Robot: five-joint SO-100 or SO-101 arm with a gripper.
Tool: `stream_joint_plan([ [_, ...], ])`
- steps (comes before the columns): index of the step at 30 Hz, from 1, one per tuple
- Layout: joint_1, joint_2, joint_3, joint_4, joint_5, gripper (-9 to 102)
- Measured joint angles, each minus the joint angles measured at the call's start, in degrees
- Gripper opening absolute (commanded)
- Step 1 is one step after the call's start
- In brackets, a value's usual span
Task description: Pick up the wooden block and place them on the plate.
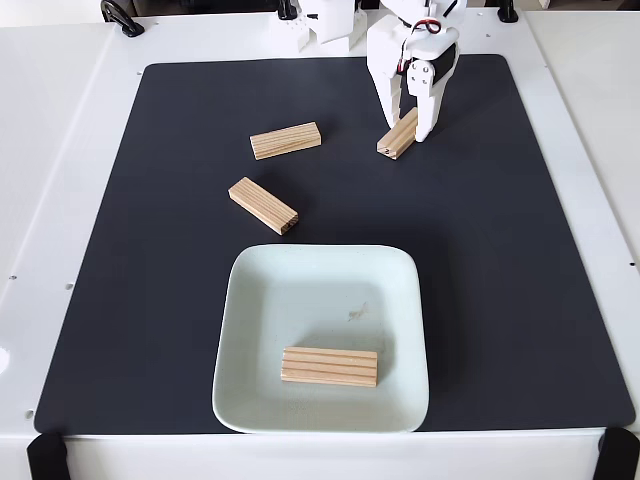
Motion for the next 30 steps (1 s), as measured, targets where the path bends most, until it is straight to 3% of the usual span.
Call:
stream_joint_plan([
  [6,0.4,6.9,-0.3,-0.8,0.0,0],
  [15,5.2,32.7,14.7,-20.4,0.0,-1],
  [19,8.9,34.5,14.7,-23.9,3.7,-1],
  [24,12.8,24.1,0.5,-23.9,13.8,-1],
  [30,18.8,-0.6,-29.4,-19.2,21.9,-1],
])
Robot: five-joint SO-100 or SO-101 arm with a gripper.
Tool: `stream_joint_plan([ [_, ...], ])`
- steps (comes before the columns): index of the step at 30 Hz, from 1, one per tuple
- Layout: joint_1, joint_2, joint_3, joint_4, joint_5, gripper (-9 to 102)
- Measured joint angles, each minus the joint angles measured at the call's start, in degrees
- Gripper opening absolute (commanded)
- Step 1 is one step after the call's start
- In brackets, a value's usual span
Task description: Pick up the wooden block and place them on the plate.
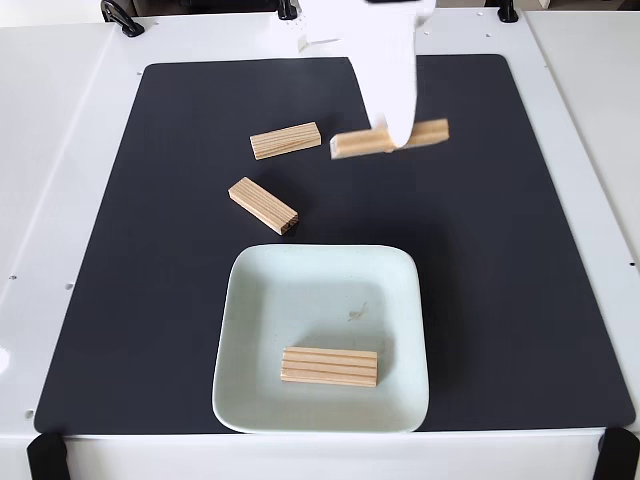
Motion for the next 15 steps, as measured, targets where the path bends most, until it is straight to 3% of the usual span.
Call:
stream_joint_plan([
  [5,4.2,-23.2,-28.2,7.6,2.7,-1],
  [15,7.9,-57.1,-69.7,8.4,3.0,-1],
])
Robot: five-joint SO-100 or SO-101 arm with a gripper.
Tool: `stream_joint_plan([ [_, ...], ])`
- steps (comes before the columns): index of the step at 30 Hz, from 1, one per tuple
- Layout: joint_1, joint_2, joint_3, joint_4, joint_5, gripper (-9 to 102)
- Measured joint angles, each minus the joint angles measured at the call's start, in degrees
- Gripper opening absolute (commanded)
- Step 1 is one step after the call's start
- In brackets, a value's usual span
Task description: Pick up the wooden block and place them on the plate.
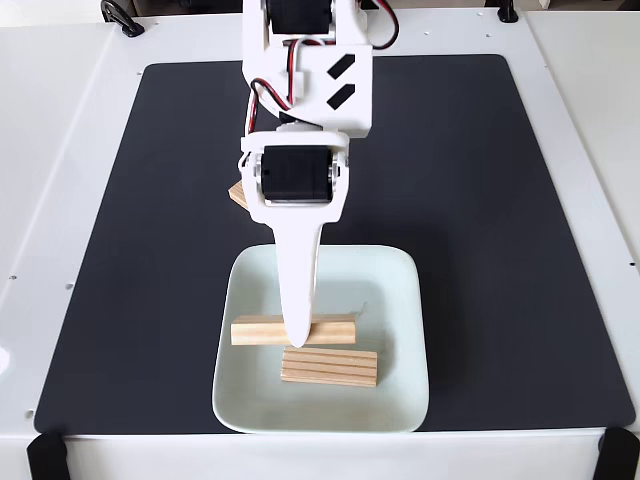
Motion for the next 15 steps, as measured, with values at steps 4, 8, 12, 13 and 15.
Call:
stream_joint_plan([
  [4,-0.1,-3.1,-3.1,0.0,0.0,-1],
  [8,-0.2,-3.2,-3.3,0.2,0.0,0],
  [12,-0.2,-3.2,-3.1,0.2,0.0,0],
  [13,-0.3,-3.2,-2.8,0.2,0.0,0],
  [15,-0.4,-3.2,-1.5,0.2,0.0,0],
])
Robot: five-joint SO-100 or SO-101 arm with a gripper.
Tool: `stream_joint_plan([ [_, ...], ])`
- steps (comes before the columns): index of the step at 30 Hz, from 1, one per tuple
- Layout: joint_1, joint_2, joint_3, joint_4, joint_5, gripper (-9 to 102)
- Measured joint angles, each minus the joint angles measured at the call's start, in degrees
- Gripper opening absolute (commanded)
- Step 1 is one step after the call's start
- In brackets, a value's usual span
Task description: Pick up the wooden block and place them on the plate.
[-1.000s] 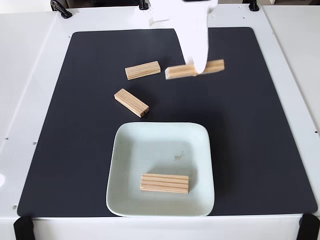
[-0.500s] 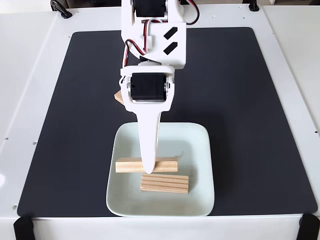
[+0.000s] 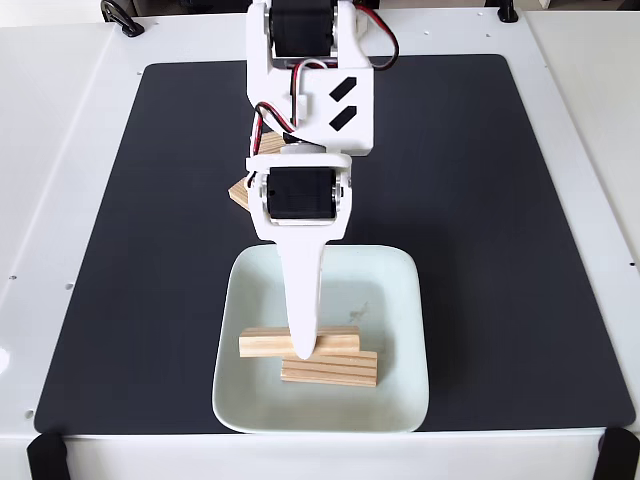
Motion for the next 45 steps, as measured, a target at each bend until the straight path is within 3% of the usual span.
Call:
stream_joint_plan([
  [9,-0.5,6.9,13.9,0.0,0.0,0],
  [19,-1.7,9.7,15.5,0.0,0.0,1],
  [25,-1.7,9.7,15.6,0.0,0.0,24],
  [29,-1.7,9.7,15.6,0.0,0.0,32],
  [41,-1.7,13.0,17.7,0.0,0.0,32],
  [45,-1.7,19.9,24.3,0.0,0.0,19],
])
